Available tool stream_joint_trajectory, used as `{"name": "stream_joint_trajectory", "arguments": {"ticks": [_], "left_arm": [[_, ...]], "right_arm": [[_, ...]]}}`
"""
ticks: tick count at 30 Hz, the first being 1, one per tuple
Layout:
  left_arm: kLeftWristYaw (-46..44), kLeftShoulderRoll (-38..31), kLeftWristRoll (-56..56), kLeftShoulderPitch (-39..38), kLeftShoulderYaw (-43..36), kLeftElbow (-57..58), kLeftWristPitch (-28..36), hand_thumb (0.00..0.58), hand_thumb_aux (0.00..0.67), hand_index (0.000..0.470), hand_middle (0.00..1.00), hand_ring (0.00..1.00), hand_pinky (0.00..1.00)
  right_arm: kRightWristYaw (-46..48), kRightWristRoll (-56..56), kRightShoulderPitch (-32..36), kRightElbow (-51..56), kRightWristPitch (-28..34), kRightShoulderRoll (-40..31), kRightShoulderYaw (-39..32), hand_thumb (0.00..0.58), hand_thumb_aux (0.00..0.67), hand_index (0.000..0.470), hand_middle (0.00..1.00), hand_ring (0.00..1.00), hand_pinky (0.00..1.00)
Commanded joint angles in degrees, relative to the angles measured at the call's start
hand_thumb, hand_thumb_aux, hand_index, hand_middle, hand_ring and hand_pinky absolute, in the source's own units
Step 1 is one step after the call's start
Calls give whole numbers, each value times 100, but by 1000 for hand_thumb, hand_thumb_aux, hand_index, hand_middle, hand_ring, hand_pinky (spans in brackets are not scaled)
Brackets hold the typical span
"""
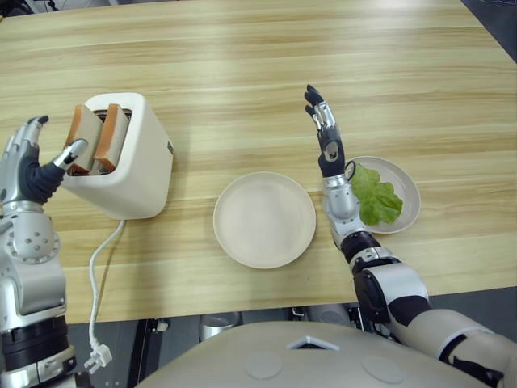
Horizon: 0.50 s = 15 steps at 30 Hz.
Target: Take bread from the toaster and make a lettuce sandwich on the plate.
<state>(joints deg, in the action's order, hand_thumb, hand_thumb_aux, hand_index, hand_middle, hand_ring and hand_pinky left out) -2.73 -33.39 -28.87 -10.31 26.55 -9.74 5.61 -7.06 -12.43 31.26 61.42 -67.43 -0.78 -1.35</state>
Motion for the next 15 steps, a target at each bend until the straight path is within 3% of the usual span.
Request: {"name": "stream_joint_trajectory", "arguments": {"ticks": [1, 15], "left_arm": [[83, -147, -130, 29, -142, 211, 56, 0, 0, 0, 0, 0, 0], [152, -275, -257, -93, -203, 222, 370, 0, 0, 0, 0, 0, 0]], "right_arm": [[-27, -6, 43, 81, 66, -22, -15, 0, 0, 0, 0, 0, 0], [-100, -60, -33, 20, 28, -81, -31, 0, 0, 0, 0, 0, 0]]}}
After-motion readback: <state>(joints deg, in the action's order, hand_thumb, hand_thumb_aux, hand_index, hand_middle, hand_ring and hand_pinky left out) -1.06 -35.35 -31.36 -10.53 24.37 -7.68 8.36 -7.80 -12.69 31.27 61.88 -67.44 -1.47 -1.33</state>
